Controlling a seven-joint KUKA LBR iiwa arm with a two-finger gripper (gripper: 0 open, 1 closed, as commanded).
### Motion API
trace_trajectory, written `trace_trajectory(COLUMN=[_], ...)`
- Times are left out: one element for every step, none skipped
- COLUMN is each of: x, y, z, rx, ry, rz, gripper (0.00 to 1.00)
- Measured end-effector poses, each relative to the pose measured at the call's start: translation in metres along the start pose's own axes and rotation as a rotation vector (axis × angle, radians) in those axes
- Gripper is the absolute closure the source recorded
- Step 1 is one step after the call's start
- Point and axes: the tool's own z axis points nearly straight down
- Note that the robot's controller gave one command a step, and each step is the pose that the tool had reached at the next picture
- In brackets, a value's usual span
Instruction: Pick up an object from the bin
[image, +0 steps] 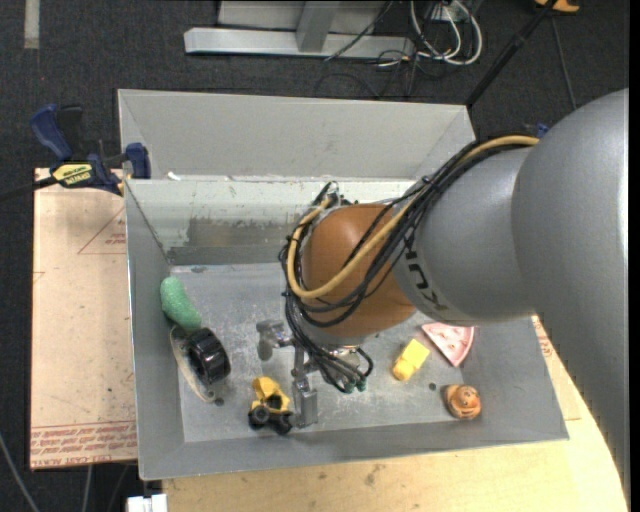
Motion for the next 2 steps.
trace_trajectory(x=[0.0084,0.0110], y=[0.0091,0.0126], z=[0.0246,0.0310], rx=[0.000,0.000], ry=[0.010,0.013], rz=[-0.105,-0.079], gripper=[0.00,1.00])
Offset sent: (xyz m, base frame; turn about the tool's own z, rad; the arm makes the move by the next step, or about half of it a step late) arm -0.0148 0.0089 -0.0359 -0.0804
